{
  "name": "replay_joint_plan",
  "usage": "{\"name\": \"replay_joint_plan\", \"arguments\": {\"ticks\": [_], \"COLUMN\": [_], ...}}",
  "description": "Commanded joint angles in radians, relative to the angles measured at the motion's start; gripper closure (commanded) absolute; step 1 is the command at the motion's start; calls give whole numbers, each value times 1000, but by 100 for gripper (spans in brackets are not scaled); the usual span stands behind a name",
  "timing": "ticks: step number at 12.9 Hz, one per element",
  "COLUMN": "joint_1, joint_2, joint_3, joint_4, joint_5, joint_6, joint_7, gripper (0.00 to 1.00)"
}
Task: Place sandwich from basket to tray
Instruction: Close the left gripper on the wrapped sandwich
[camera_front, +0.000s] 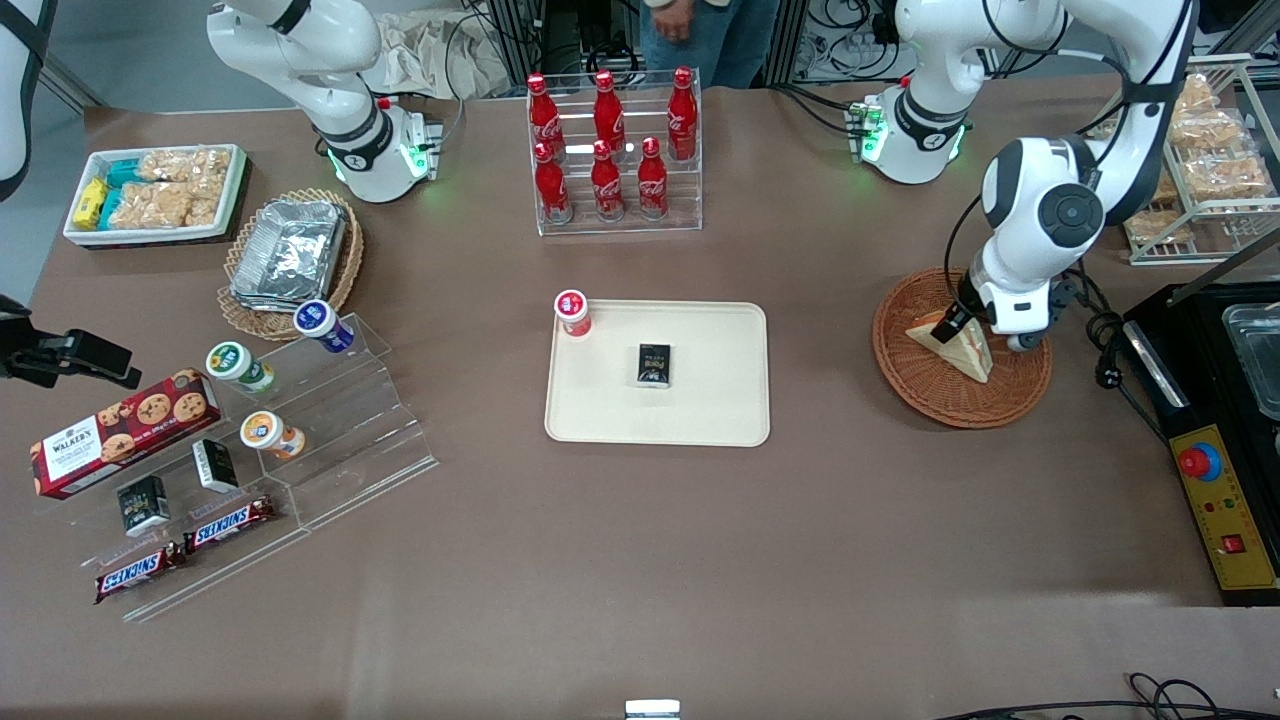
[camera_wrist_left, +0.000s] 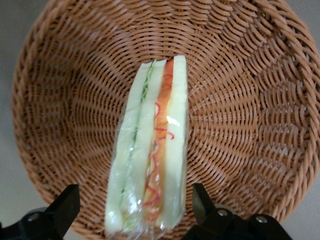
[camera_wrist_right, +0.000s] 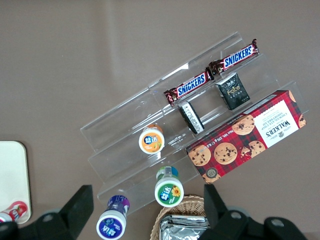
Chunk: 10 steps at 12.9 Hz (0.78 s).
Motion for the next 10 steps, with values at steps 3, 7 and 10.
{"name": "replay_joint_plan", "arguments": {"ticks": [3, 7, 10], "joint_1": [5, -4, -5], "joint_2": [53, -60, -165], "joint_3": [-7, -10, -80], "joint_4": [14, 43, 186], "joint_5": [26, 28, 23], "joint_6": [50, -33, -369], "joint_7": [-38, -15, 104], "gripper": [73, 100, 100]}}
